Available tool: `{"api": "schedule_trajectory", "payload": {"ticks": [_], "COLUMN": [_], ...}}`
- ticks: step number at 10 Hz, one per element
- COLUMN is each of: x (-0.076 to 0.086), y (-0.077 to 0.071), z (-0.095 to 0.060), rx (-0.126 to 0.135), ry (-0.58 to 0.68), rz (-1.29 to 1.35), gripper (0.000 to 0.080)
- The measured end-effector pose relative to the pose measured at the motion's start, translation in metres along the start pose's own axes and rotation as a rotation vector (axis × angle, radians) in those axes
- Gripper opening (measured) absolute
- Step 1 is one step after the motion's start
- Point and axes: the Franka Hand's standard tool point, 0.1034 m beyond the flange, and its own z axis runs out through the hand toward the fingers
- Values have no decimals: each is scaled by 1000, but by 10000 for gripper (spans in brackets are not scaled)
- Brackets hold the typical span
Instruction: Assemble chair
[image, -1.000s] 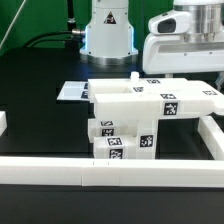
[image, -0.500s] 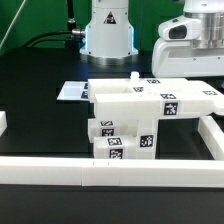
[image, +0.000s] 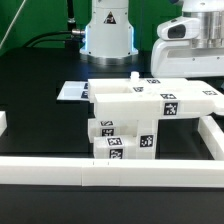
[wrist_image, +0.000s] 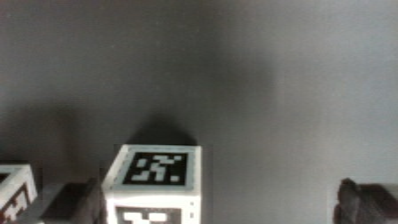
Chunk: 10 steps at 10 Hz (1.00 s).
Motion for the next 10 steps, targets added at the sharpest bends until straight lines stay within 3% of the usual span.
{"api": "schedule_trajectory", "payload": {"ticks": [6,10], "x": [-2,-3], "y": [11,10], "z": [8,9], "rx": [-13,-13], "ry": [-13,-13], "rz": [0,-2], "gripper": [648,648]}}
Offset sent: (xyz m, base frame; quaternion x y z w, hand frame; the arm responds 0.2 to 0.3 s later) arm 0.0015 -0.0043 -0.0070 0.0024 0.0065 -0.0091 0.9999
